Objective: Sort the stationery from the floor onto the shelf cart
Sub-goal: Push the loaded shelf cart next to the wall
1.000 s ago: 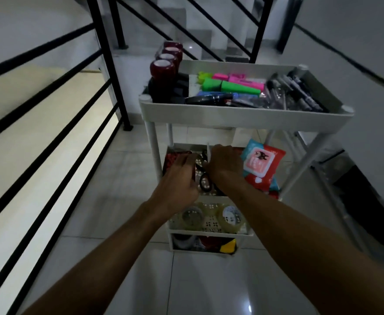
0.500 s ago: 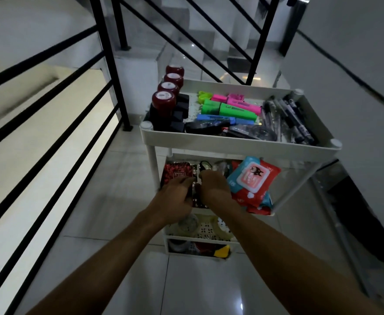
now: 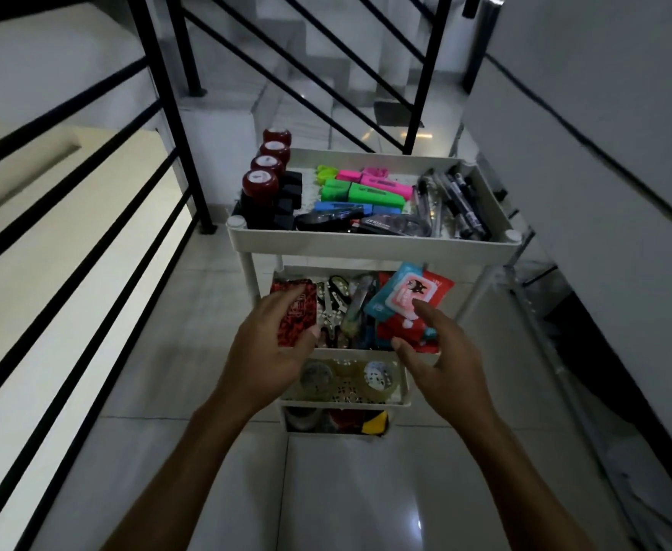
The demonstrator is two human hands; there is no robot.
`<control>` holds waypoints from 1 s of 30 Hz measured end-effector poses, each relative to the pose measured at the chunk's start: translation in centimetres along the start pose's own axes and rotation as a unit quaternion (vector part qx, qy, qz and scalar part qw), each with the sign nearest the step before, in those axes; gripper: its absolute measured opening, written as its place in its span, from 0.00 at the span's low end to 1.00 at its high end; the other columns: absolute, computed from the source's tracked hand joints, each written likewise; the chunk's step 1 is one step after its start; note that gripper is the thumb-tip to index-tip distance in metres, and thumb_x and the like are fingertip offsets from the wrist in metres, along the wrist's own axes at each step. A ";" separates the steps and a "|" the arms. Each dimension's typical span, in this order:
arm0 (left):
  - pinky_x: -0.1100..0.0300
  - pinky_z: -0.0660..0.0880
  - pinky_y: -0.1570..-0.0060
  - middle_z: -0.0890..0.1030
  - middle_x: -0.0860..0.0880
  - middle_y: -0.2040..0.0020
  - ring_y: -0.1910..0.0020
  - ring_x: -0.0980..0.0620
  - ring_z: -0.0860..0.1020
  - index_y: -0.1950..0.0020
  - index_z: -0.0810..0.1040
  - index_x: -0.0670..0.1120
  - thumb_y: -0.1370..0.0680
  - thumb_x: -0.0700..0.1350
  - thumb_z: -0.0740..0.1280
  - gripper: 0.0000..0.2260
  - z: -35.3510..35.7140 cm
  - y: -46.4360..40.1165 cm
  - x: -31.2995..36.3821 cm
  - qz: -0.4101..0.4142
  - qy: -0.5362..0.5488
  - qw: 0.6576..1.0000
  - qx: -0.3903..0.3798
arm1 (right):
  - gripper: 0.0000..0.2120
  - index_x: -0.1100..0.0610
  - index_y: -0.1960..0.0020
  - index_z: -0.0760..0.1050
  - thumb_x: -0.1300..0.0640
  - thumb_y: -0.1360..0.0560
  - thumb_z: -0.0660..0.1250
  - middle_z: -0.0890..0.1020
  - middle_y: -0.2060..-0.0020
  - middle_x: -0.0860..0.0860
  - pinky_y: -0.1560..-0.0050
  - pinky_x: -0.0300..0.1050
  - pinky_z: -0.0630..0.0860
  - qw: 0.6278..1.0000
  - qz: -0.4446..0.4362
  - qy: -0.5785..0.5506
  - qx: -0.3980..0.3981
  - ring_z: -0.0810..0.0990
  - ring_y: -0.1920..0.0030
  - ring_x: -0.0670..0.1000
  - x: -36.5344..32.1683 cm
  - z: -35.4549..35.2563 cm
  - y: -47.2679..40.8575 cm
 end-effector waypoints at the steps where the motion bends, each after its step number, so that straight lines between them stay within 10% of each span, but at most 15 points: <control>1: 0.68 0.72 0.44 0.74 0.53 0.35 0.39 0.61 0.73 0.29 0.70 0.50 0.24 0.49 0.70 0.24 -0.1 0.1 0.4 0.008 -0.007 1.000 0.003 | 0.28 0.45 0.30 0.68 0.45 0.27 0.71 0.73 0.38 0.42 0.50 0.29 0.66 1.000 -0.006 0.015 0.010 0.71 0.41 0.41 -0.1 -0.6 0.1; 5: 0.76 0.70 0.47 0.76 0.59 0.41 0.42 0.69 0.73 0.34 0.74 0.51 0.25 0.52 0.70 0.20 -1.4 0.6 1.1 0.012 0.038 0.994 0.099 | 0.24 0.41 0.34 0.69 0.42 0.28 0.70 0.73 0.43 0.31 0.55 0.25 0.69 0.997 0.003 -0.042 0.070 0.74 0.47 0.32 0.0 -2.3 0.3; 12: 0.61 0.72 0.46 0.72 0.48 0.37 0.40 0.55 0.73 0.32 0.67 0.48 0.28 0.53 0.73 0.27 -4.4 -0.8 0.0 -0.019 0.051 0.968 0.245 | 0.25 0.40 0.43 0.65 0.38 0.33 0.74 0.74 0.46 0.45 0.54 0.45 0.77 0.953 0.093 -0.132 0.256 0.76 0.48 0.44 1.2 -5.0 -2.9; 19: 0.74 0.75 0.58 0.76 0.63 0.47 0.51 0.72 0.76 0.39 0.66 0.53 0.31 0.41 0.78 0.28 -4.0 -6.5 -0.1 -0.076 0.180 0.969 0.150 | 0.21 0.45 0.45 0.70 0.51 0.32 0.77 0.81 0.50 0.48 0.61 0.43 0.81 0.930 0.089 -0.312 0.174 0.83 0.53 0.46 0.2 -5.1 -7.5; 26: 0.62 0.77 0.63 0.82 0.53 0.61 0.57 0.49 0.82 0.54 0.81 0.47 0.30 0.39 0.73 0.07 -2.0 -7.6 -1.4 -0.185 0.193 0.940 0.210 | 0.07 0.53 0.63 0.79 0.57 0.27 0.72 0.83 0.71 0.44 0.76 0.32 0.72 0.924 0.166 -0.305 0.159 0.81 0.71 0.40 0.4 -3.6 -7.8; 30: 0.65 0.73 0.70 0.81 0.53 0.64 0.65 0.60 0.80 0.61 0.81 0.49 0.30 0.34 0.72 0.10 -2.5 -8.2 -0.6 -0.150 0.205 0.942 0.221 | 0.09 0.56 0.67 0.77 0.61 0.28 0.71 0.80 0.76 0.46 0.80 0.33 0.69 0.918 0.202 -0.300 0.162 0.78 0.77 0.41 0.2 -3.7 -8.3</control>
Point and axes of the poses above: each hand's wrist, its own y-axis away from the middle knuckle, its own z-axis out of the palm, x = y × z, the point moved 3 cm from there along -y, towards the middle knuckle
